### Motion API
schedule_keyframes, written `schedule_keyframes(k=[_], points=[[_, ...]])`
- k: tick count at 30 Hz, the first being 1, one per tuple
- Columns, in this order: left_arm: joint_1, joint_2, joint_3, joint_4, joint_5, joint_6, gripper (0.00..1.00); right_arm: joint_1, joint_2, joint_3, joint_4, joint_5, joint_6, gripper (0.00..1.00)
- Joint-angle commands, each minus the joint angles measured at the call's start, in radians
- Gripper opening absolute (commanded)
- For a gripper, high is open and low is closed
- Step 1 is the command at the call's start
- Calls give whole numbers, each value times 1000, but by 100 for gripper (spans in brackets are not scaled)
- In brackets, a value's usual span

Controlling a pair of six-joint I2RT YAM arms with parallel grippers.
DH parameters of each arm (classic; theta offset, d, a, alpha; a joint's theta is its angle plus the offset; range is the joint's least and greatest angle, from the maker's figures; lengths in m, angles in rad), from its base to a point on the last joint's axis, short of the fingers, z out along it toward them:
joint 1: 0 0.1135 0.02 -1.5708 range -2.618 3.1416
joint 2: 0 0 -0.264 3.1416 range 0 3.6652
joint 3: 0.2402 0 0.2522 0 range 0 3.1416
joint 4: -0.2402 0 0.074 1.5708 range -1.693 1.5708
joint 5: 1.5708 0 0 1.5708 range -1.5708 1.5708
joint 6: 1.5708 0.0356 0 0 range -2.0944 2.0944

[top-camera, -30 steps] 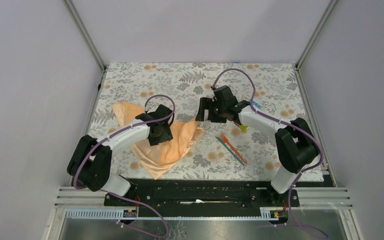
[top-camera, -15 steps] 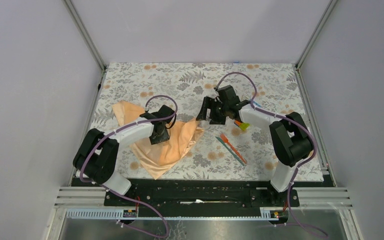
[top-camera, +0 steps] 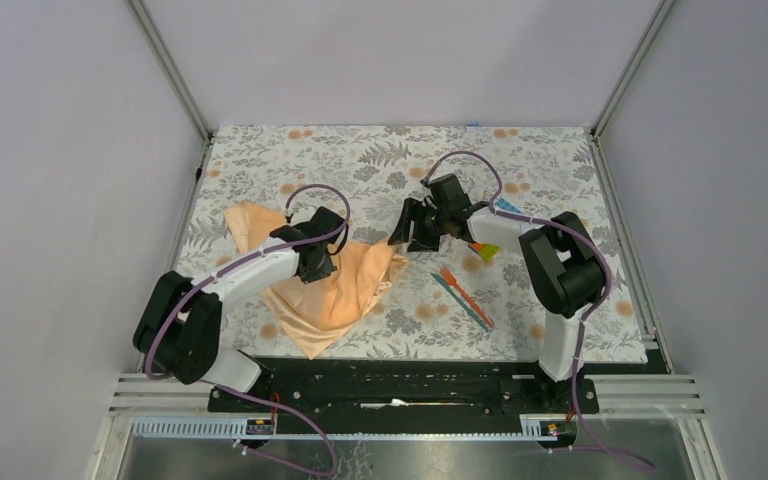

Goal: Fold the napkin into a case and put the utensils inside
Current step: Flatten out the crumpled napkin at the center of the board.

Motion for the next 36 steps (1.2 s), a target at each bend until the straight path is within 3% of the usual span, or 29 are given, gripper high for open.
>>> schedule_keyframes(k=[1, 10, 12, 14, 15, 16, 20, 24, 28, 31, 36], points=[[0, -75, 1, 4, -29, 12, 0, -5, 56, 68, 73, -53, 8, 63], [17, -209, 40, -36, -80, 30, 0, -6, 88, 79, 121, -67, 52, 38], [27, -234, 59, -37, -85, 40, 0, -9, 78, 60, 152, -66, 71, 36], [41, -254, 76, -38, -80, 50, 0, -10, 72, 43, 195, -75, 96, 41], [47, -262, 81, -40, -77, 54, 0, -12, 73, 40, 205, -83, 106, 60], [52, -268, 85, -40, -72, 58, 0, -15, 74, 37, 207, -88, 118, 67], [62, -277, 89, -45, -60, 64, 0, -31, 78, -33, 347, -137, 233, 70], [64, -289, 85, -45, -49, 61, 0, -36, 100, -58, 416, -160, 284, 57], [76, -307, 99, -51, -68, 68, 0, -45, 68, -99, 421, -161, 307, 23], [105, -304, 132, -11, -62, 88, 0, -56, 25, -108, 309, -172, 312, 0], [193, -241, 222, 150, -26, 152, 0, -68, -68, -47, -44, -53, 317, 0]])
